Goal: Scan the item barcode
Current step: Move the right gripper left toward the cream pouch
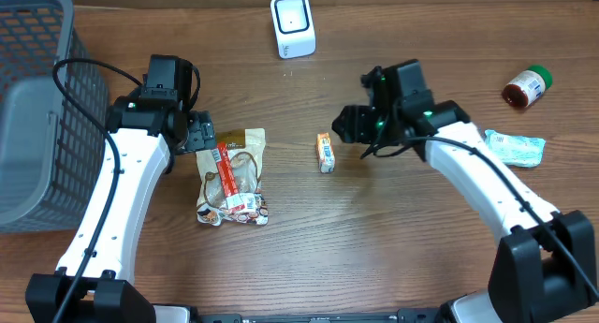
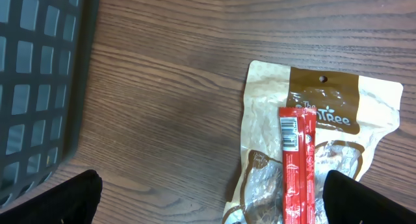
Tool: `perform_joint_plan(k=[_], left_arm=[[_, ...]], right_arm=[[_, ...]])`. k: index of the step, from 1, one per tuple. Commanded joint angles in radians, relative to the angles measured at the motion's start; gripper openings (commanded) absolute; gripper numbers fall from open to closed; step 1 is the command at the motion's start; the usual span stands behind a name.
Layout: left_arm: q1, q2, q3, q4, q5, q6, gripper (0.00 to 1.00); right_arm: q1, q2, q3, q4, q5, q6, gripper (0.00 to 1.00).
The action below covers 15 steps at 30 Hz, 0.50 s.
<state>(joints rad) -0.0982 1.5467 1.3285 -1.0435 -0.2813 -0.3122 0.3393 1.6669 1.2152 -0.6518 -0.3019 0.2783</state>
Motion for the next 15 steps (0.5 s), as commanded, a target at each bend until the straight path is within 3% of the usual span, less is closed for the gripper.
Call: perform_joint_plan(k=[1,9,15], left_arm=[[-0.001,0.003,0.002,0.002,-0.007,0.001,1.0],[0.0,0.003,0.002,0.002,-0.006,0.001,1.0],[0.0,0.003,0.002,0.002,-0.006,0.001,1.0]], right_arm=[[0.085,-0.007,0.014,-0.04,0.231,-0.057,0.7],[0.243,0.146,0.014,0.018,0.391,-0.063,0.72],[0.249,0.208,0.014,0.061,0.42,-0.062,0.72]])
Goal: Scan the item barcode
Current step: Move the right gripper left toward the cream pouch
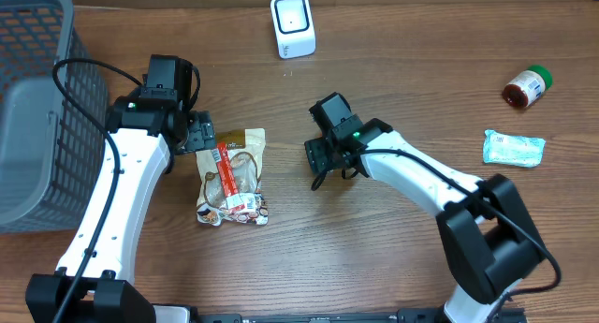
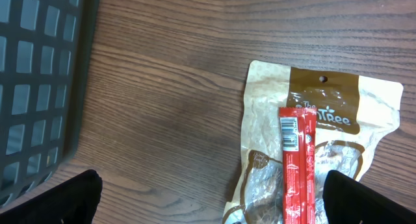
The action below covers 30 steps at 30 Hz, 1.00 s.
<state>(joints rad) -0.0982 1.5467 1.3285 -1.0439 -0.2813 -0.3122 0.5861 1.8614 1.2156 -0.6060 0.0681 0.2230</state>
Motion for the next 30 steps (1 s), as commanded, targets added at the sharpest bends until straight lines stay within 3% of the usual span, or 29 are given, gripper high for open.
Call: perform_joint_plan(k=[1,11,12,13,14,15,19,20,22,23,30], left_arm=[[-0.001,0.003,0.002,0.002,-0.006,0.001,0.99],[0.0,0.003,0.002,0.002,-0.007,0.001,1.0],[0.0,0.003,0.002,0.002,-0.006,0.001,1.0],[0.0,0.003,0.002,0.002,-0.007,0.001,1.0],[0.0,0.003,0.002,0.002,-0.006,0.001,1.0],[0.0,0.003,0.002,0.002,-0.006,0.001,1.0],[0.0,0.003,0.002,0.002,-0.006,0.001,1.0],[0.0,0.003,0.002,0.002,-0.006,0.001,1.0],[0.0,0.003,0.002,0.002,-0.006,0.001,1.0],[0.0,0.003,0.002,0.002,-0.007,0.001,1.0],[0.0,0.003,0.002,0.002,-0.007,0.001,1.0]], right_arm=[[0.002,0.013,0.013,0.017,0.039,-0.007,0.71],[0.002,0.015,-0.032,0.06,-0.017,-0.007,0.64],[0.002,0.015,-0.034,0.059,-0.017,-0.007,0.58],[0.002,0.015,-0.034,0.059,-0.017,-0.007,0.31],[0.002,0.015,-0.034,0.059,-0.017,-0.007,0.22],[0.002,0.015,-0.034,0.058,-0.017,-0.007,0.21],[0.002,0.015,-0.034,0.05,-0.017,-0.007,0.19],[0.002,0.015,-0.034,0.051,-0.017,-0.007,0.25],[0.002,0.015,-0.034,0.052,-0.017,-0.007,0.49],[0.002,0.015,-0.034,0.051,-0.018,-0.007,0.51],[0.002,0.015,-0.034,0.005,-0.018,-0.007,0.47]])
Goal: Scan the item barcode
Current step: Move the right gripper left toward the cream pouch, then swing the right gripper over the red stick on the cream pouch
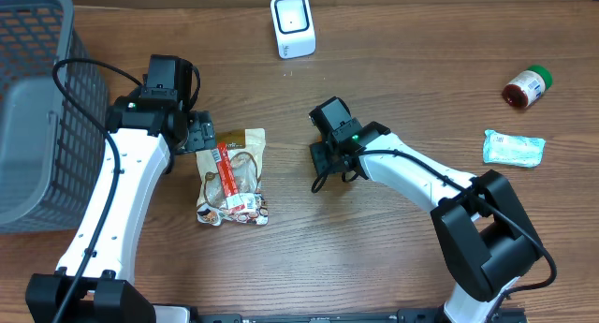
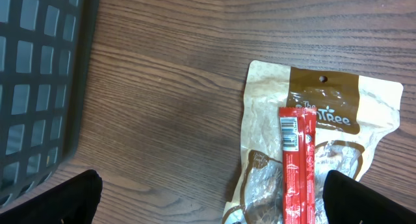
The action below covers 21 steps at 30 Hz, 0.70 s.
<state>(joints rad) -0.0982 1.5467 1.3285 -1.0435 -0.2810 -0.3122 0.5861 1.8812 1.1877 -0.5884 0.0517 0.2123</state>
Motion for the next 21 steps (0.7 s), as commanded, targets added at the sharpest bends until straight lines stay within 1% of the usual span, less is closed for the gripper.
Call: perform_joint_plan(k=[1,2,4,6,7,8,10,11,12,16,17,18,20,21], left_arm=[[0.0,0.003,0.002,0.002,-0.007,0.001,1.0],[0.0,0.003,0.002,0.002,-0.007,0.001,1.0],[0.0,0.003,0.002,0.002,-0.007,0.001,1.0],[0.0,0.003,0.002,0.002,-0.007,0.001,1.0],[0.0,0.003,0.002,0.002,-0.007,0.001,0.99],[0.0,0.003,0.002,0.002,-0.007,0.001,1.0],[0.0,0.003,0.002,0.002,-0.007,0.001,1.0],[0.0,0.003,0.002,0.002,-0.007,0.001,1.0],[0.0,0.003,0.002,0.002,-0.007,0.001,1.0],[0.0,0.003,0.002,0.002,-0.007,0.001,1.0],[0.0,0.003,0.002,0.002,-0.007,0.001,1.0],[0.0,0.003,0.002,0.002,-0.007,0.001,1.0],[0.0,0.003,0.002,0.002,-0.007,0.001,1.0],[0.0,0.003,0.002,0.002,-0.007,0.001,1.0]], right_arm=[[0.002,-0.005,-0.007,-0.019,-0.002,0.003,0.43],[0.002,-0.005,-0.008,-0.021,-0.002,0.003,0.38],[0.002,-0.005,-0.009,-0.026,-0.002,0.004,0.17],[0.002,-0.005,-0.009,-0.026,-0.002,0.004,0.14],[0.002,-0.005,-0.009,-0.023,-0.001,0.008,0.11],[0.002,-0.005,-0.009,-0.019,-0.001,0.008,0.11],[0.001,-0.005,-0.008,-0.006,0.0,0.006,0.38],[-0.001,-0.005,-0.008,0.006,0.005,0.006,0.54],[-0.004,-0.005,-0.008,0.032,0.012,0.005,0.58],[-0.006,-0.005,-0.009,0.1,0.026,-0.002,0.58],[-0.006,-0.005,-0.009,0.11,0.026,-0.002,0.56],[-0.006,-0.005,-0.009,0.116,0.026,-0.001,0.5],[-0.006,-0.005,-0.009,0.114,0.026,-0.001,0.28],[-0.006,-0.005,-0.009,0.111,0.026,-0.002,0.23]])
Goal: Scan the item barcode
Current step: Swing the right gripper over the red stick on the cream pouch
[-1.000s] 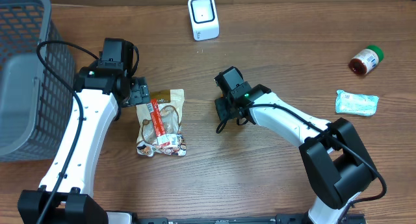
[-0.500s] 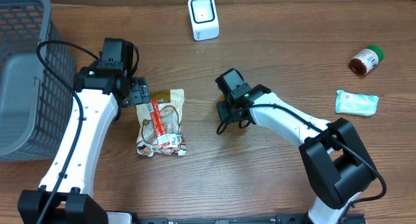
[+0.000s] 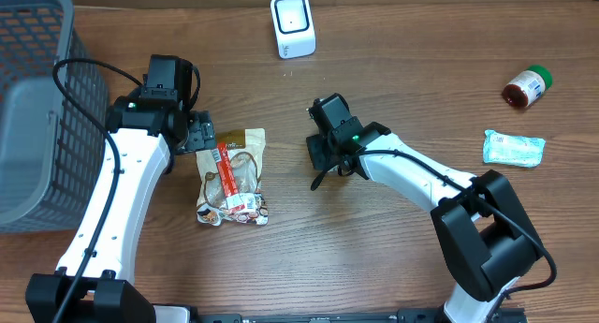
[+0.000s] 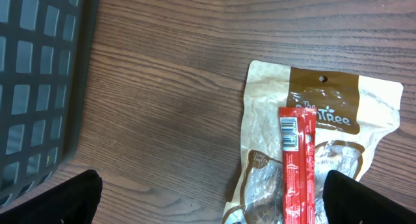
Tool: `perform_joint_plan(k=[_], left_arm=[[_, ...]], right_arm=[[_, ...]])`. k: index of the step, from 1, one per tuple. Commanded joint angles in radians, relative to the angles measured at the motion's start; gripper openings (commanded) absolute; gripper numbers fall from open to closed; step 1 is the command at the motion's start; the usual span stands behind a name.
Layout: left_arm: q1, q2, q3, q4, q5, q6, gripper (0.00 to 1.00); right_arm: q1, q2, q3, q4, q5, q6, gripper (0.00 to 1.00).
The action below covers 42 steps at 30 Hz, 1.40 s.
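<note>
The white barcode scanner (image 3: 293, 24) stands at the table's far edge. My right gripper (image 3: 321, 154) is down at the table's middle; whatever lies beneath it is hidden, and I cannot tell how its jaws stand. My left gripper (image 3: 198, 136) hovers open at the top of a tan snack pouch (image 4: 312, 139). A red stick pack (image 4: 298, 165) lies on the pouch with its barcode facing up. Its black fingers (image 4: 58, 198) sit wide apart, with nothing between them.
A grey mesh basket (image 3: 37, 108) fills the far left. A brown bottle with a green cap (image 3: 527, 87) lies at the far right. A teal packet (image 3: 513, 147) lies just in front of it.
My right gripper has shifted very slightly toward the far side and still covers the same spot at the table's middle. The left arm, pouch and red stick are unchanged.
First my right gripper hung just right of a small orange-and-white packet lying at the table's middle. Half a second later it was over that packet, hiding it, and it has stayed there. The left gripper stayed open over the pouch throughout.
</note>
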<state>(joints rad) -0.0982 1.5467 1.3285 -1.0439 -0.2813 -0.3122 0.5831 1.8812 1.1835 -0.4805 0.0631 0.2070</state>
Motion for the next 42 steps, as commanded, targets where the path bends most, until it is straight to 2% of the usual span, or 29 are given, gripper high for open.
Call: perform_joint_plan(k=[1,3,4,5,6,7,19,28,32,36,42], left_arm=[[0.0,0.003,0.002,0.002,-0.007,0.001,1.0],[0.0,0.003,0.002,0.002,-0.006,0.001,1.0],[0.0,0.003,0.002,0.002,-0.006,0.001,1.0],[0.0,0.003,0.002,0.002,-0.006,0.001,1.0],[0.0,0.003,0.002,0.002,-0.006,0.001,1.0],[0.0,0.003,0.002,0.002,-0.007,0.001,1.0],[0.0,0.003,0.002,0.002,-0.006,0.001,1.0],[0.0,0.003,0.002,0.002,-0.007,0.001,1.0],[0.0,0.003,0.002,0.002,-0.007,0.001,1.0],[0.0,0.003,0.002,0.002,-0.007,0.001,1.0],[0.0,0.003,0.002,0.002,-0.007,0.001,1.0]], right_arm=[[-0.003,-0.005,-0.005,0.001,0.014,0.004,0.22],[-0.003,-0.005,-0.005,0.0,0.015,0.001,0.19],[-0.003,-0.005,-0.005,0.0,0.015,0.001,0.29],[-0.003,-0.005,-0.005,0.0,0.014,0.001,0.44],[-0.003,-0.005,-0.005,0.0,0.014,0.001,0.51],[-0.003,-0.005,-0.005,-0.003,0.014,0.001,0.53],[-0.019,-0.013,0.014,-0.053,0.022,0.002,0.54],[-0.04,-0.077,0.245,-0.195,0.021,0.001,0.59],[-0.027,-0.078,0.301,-0.229,-0.096,0.001,0.61],[0.005,-0.072,0.285,-0.232,-0.31,0.006,0.6],[0.074,-0.072,0.243,-0.227,-0.357,0.095,0.54]])
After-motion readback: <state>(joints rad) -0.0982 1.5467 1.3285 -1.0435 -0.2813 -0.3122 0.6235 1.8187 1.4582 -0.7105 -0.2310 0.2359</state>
